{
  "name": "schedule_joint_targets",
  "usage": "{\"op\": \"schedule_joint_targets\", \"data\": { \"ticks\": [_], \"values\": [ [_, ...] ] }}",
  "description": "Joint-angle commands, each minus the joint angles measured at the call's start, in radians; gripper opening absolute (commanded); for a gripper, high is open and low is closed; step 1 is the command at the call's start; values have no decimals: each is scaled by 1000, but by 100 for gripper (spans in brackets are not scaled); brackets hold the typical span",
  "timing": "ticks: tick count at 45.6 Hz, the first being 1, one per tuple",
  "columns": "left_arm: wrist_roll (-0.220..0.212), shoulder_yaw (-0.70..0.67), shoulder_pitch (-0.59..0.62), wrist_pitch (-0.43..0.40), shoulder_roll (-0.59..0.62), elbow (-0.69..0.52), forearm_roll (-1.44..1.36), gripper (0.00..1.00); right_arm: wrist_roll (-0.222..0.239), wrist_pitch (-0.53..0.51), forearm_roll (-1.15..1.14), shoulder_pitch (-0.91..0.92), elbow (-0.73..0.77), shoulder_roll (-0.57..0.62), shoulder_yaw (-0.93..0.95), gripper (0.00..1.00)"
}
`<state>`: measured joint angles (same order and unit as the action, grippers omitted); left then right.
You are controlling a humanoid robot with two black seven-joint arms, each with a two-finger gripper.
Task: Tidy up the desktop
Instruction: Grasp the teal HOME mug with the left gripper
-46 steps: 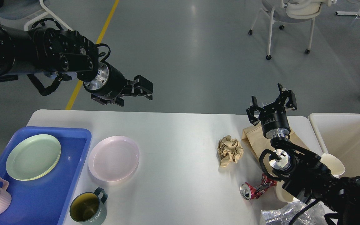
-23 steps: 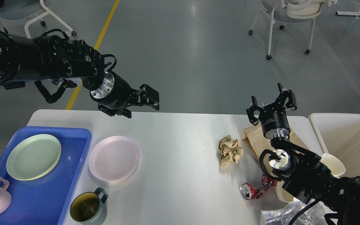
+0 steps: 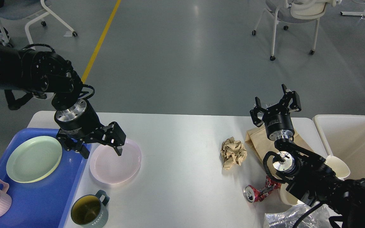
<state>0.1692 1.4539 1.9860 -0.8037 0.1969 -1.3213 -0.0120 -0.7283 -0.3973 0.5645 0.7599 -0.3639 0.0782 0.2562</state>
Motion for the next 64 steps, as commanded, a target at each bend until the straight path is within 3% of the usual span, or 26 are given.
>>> {"op": "schedule_joint_targets", "data": {
  "ticks": [1,8,14,19,36,48,64],
  "values": [
    [-82,-6,-21,63,61,-55,-17,97,0,0,0,-1,0,0,0,100],
    [-89,2,-38,110,73,-153,-58,97,0,0,0,1,0,0,0,100],
    [-94,23,-72,265,93,-242,-101,95,1,0,0,-1,0,0,0,100],
    [-94,43,-104,320,93,-277,-101,95,0,0,0,1,0,0,0,100],
    [-97,65,-234,552,93,-277,-92,93,1,0,0,1,0,0,0,100],
    [-97,53,-288,629,87,-277,-77,92,1,0,0,1,0,0,0,100],
    [-106,-1,-406,807,70,-260,1,89,0,0,0,1,0,0,0,100]
  ]
}}
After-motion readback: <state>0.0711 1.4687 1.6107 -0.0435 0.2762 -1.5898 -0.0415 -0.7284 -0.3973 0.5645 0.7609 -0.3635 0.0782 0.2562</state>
